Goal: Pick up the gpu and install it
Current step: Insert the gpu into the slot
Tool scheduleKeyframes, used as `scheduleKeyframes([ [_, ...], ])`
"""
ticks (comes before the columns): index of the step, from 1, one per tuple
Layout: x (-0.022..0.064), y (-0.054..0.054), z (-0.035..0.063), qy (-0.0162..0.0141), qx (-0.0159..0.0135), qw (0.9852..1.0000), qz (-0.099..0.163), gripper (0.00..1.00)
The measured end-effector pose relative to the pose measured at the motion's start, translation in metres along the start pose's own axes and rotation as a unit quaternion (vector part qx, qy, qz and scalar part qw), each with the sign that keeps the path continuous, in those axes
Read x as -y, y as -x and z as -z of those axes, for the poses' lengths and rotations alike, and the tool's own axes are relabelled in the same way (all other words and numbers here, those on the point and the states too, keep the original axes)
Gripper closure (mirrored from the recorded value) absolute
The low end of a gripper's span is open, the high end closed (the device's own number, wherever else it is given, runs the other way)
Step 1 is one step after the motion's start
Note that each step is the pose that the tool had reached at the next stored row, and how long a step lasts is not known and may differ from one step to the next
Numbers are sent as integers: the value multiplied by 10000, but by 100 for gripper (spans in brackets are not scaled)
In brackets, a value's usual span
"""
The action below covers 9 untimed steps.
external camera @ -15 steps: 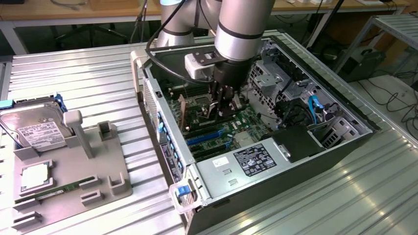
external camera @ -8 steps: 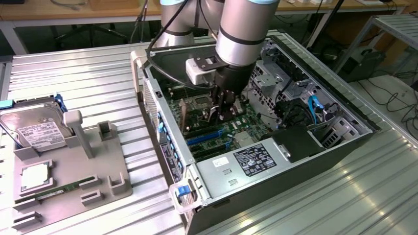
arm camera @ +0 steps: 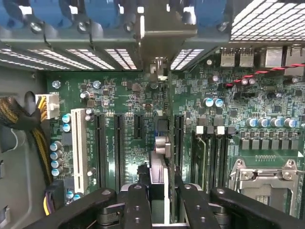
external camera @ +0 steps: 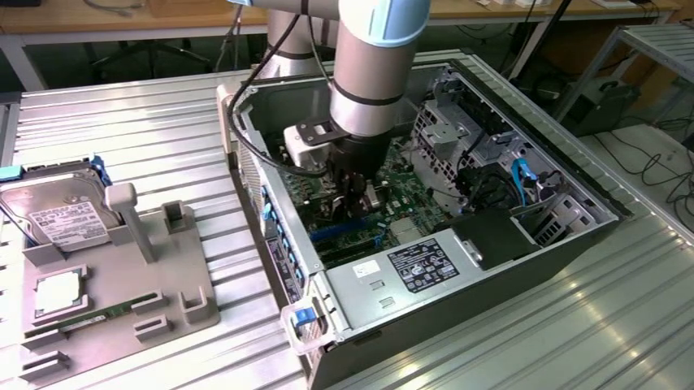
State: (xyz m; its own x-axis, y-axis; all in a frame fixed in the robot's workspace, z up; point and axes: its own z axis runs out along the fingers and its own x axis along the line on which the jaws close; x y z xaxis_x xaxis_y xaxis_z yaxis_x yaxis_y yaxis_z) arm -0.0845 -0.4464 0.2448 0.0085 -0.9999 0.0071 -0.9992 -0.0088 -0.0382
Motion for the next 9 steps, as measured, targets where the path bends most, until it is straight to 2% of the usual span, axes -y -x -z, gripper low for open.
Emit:
scheduleKeyframes([
  [1,42,-12,-6,0,-3,10000,-7,72],
  [2,45,-83,-21,1,-6,10000,-36,72],
  [3,42,-107,-30,2,-13,9998,-189,72],
  [5,-6,-97,-46,2,-13,9998,-192,72],
  [7,-14,-76,-147,9,-21,9998,-192,72],
  [9,-15,-73,-183,9,-16,9998,-192,72],
])
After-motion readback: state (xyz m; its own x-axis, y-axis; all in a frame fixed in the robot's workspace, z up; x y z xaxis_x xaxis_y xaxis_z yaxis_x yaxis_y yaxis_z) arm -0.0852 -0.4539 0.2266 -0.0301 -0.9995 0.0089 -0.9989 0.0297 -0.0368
